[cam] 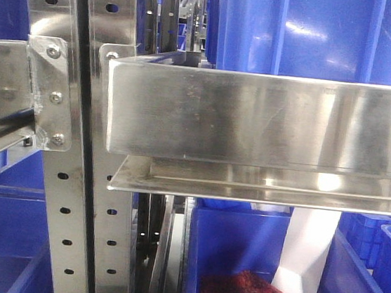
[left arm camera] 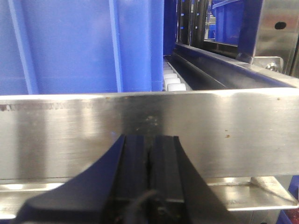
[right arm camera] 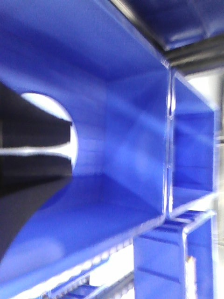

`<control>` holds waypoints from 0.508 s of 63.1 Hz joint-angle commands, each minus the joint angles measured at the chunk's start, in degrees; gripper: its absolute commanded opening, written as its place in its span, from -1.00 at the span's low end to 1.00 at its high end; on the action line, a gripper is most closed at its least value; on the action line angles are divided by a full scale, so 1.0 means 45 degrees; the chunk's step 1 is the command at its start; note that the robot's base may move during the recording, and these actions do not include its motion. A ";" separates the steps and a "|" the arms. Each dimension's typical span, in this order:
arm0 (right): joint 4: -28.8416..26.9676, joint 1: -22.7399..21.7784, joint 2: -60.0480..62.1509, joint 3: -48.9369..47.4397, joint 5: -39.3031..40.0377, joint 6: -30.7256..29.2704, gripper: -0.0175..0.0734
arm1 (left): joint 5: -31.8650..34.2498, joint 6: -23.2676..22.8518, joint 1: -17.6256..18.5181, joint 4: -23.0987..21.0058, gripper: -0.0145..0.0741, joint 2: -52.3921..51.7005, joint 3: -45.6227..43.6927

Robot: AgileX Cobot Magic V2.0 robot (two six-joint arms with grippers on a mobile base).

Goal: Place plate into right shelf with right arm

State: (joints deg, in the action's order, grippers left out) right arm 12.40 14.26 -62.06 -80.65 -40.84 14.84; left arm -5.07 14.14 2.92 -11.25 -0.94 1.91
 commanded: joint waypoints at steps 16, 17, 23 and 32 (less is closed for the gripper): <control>0.0128 -0.0095 0.5920 0.5113 0.1990 -0.0296 -0.51 | 0.1051 -0.0031 0.0016 -0.0050 -0.78 -0.0131 0.0104; 0.0128 -0.0095 0.6342 0.5488 0.2088 -0.0296 -0.51 | 0.1051 -0.0031 0.0016 -0.0050 -0.78 -0.0131 0.0104; 0.0128 -0.0095 0.8069 0.7019 0.2493 -0.0296 -0.51 | 0.1051 -0.0031 0.0016 -0.0050 -0.78 -0.0131 0.0104; 0.0128 -0.0095 1.0206 0.8898 0.2873 -0.0296 -0.51 | 0.1051 -0.0031 0.0016 -0.0050 -0.78 -0.0131 0.0104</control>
State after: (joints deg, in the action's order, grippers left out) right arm 12.19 14.26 -19.35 -42.77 -34.29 14.02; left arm -5.07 14.14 2.92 -11.25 -0.94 1.91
